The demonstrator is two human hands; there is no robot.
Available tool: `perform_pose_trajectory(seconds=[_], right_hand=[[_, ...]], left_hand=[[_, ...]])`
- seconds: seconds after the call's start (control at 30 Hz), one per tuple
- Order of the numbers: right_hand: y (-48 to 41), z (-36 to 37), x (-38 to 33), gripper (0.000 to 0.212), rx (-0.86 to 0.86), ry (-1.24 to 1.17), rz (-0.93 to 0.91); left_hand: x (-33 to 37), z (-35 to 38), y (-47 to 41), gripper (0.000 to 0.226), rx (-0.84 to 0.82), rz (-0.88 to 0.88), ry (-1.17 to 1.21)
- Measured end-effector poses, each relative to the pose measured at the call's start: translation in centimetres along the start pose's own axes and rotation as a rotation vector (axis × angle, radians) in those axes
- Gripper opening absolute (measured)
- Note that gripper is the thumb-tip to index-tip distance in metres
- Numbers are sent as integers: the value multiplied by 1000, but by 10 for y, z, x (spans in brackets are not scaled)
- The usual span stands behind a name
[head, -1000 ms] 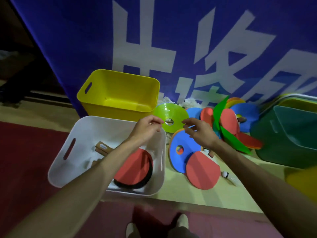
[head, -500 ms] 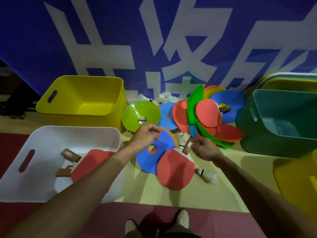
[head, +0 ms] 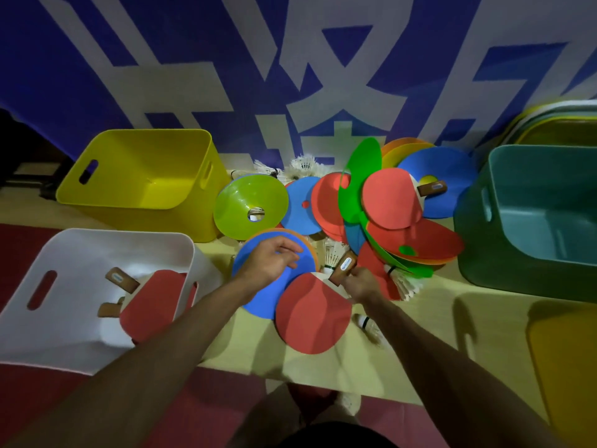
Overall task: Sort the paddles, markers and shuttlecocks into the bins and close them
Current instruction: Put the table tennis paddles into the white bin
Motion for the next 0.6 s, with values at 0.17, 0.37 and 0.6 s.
perform_pose_trajectory(seconds=[0.17, 0.37, 0.6], right_hand=[[-10, 9, 6, 41, 98, -67, 86], [-2, 16, -21, 35, 207, 11, 69], [12, 24, -63, 23, 233, 176, -47]], left_hand=[[-5, -6, -7, 28, -22, -2, 10], [-4, -19, -12, 25, -81, 32, 80], [6, -40, -21, 20, -104, 90, 152]])
Point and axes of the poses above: each hand's wrist, its own y-axis away from the middle knuckle, its own z-axis out of the palm, x = y × z, the point moved 10 cm from there along -y, towards the middle knuckle, and after that the axes turned 3 degrees about -x, right-handed, at the moved point
